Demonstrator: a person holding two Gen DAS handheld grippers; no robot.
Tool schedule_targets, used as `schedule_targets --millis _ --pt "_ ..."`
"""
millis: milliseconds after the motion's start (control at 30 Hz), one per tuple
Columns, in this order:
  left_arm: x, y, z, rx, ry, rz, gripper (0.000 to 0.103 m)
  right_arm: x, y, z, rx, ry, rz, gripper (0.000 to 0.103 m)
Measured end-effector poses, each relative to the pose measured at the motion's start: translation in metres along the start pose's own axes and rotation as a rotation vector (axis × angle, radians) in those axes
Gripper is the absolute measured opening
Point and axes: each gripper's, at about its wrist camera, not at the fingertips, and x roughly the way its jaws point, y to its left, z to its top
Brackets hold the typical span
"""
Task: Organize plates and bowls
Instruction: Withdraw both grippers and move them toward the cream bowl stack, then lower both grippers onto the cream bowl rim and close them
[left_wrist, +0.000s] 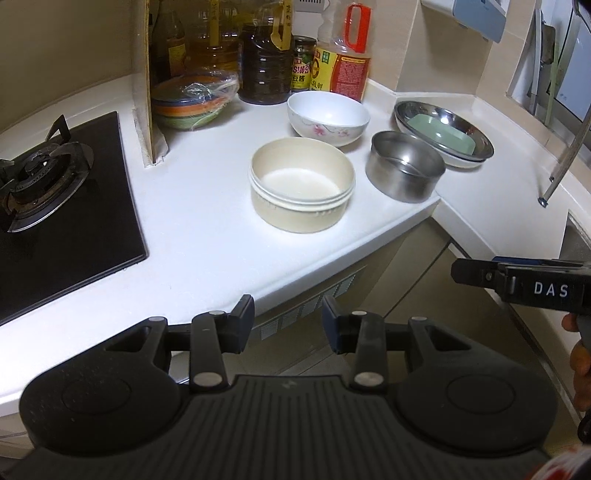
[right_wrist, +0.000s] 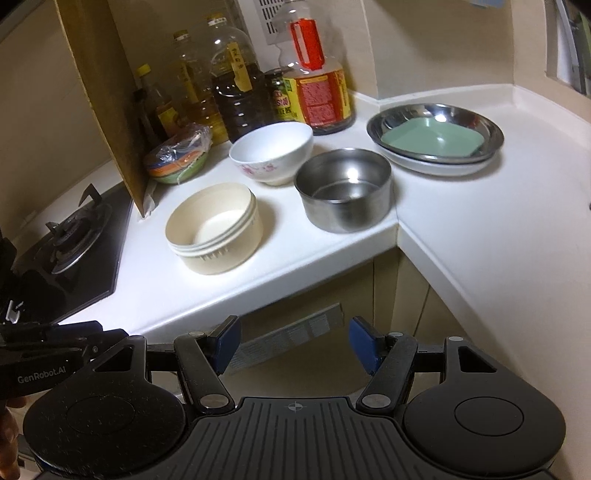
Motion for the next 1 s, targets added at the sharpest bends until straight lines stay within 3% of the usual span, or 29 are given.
schedule_targets --millis 300,767,1000 --pt "0.015 0.010 0.021 -0.071 -0.049 0.021 0.036 0.029 0.000 0.030 -0.056 0.000 0.033 0.065" --pt "0.057 0.003 0.068 -0.182 -0.090 0.097 0.036 0.081 -0.011 0.083 -0.173 0.011 0.194 0.064" --pt "0.083 0.000 0.084 -0.209 -0.083 0.154 0.036 0.113 -0.010 0.098 -0.213 0.052 0.250 0.049"
